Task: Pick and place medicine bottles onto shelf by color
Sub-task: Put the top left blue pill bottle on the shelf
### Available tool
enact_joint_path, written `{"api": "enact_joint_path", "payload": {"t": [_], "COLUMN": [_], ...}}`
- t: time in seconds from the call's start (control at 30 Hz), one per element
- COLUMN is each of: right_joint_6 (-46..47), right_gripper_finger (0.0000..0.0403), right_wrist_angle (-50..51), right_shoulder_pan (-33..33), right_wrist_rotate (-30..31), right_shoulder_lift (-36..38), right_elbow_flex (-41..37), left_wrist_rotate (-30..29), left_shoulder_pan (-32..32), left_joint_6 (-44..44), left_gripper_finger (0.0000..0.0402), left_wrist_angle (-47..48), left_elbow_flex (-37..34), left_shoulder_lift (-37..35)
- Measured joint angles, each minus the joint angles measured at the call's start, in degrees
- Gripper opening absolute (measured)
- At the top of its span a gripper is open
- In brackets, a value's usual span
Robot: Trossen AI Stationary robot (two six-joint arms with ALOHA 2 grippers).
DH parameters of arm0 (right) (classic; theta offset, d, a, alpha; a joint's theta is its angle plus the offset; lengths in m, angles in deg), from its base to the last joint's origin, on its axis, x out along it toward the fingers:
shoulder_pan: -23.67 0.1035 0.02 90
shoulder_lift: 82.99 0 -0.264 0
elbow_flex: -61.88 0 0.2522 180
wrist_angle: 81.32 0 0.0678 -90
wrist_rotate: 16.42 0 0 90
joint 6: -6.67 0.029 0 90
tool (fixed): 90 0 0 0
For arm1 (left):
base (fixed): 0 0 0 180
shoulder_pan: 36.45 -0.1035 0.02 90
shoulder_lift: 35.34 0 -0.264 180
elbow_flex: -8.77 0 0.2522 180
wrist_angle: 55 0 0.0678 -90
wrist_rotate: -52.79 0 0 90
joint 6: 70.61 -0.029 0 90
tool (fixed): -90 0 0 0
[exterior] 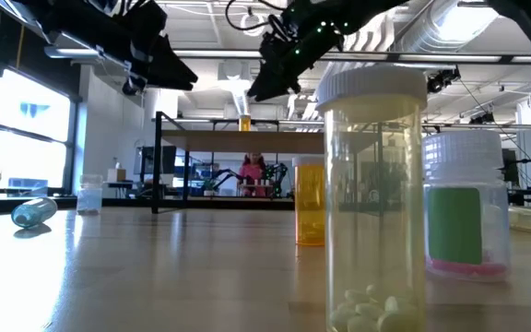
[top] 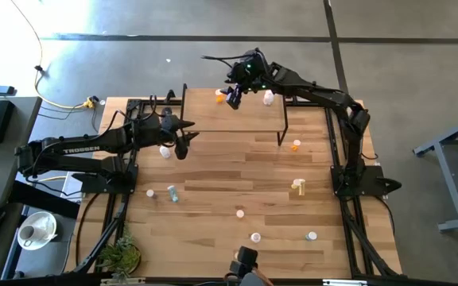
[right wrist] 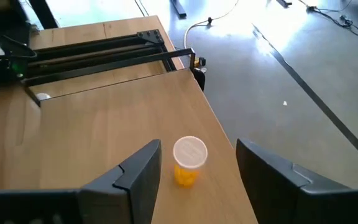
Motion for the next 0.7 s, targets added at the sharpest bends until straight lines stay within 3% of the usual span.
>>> {"api": "enact_joint_path", "payload": {"t": [0.2,0.43,0.7], "right_joint_6": [-0.47,-0.48,-0.46], "right_gripper_finger": [0.02,0.02,0.02], "right_wrist_angle": [3.97,6.87,8.78], "right_shoulder_pan": [0.89,1.13,1.13], "right_wrist_rotate": [-0.02,0.02,0.07], "right_shoulder_lift": [3.9,8.03,10.69], "right_elbow_flex": [0.02,0.02,0.02], "left_wrist_rotate": [0.07,0.11,0.04], "left_shoulder_pan": [0.96,6.2,13.51], "left_joint_6": [3.29,5.95,10.64], "left_gripper_finger": [0.0191,0.0191,0.0191], "left_wrist_angle": [6.34,12.1,24.71], "left_elbow_flex": [0.0,0.2,5.82], "left_shoulder_lift": [0.0,0.0,-0.02]}}
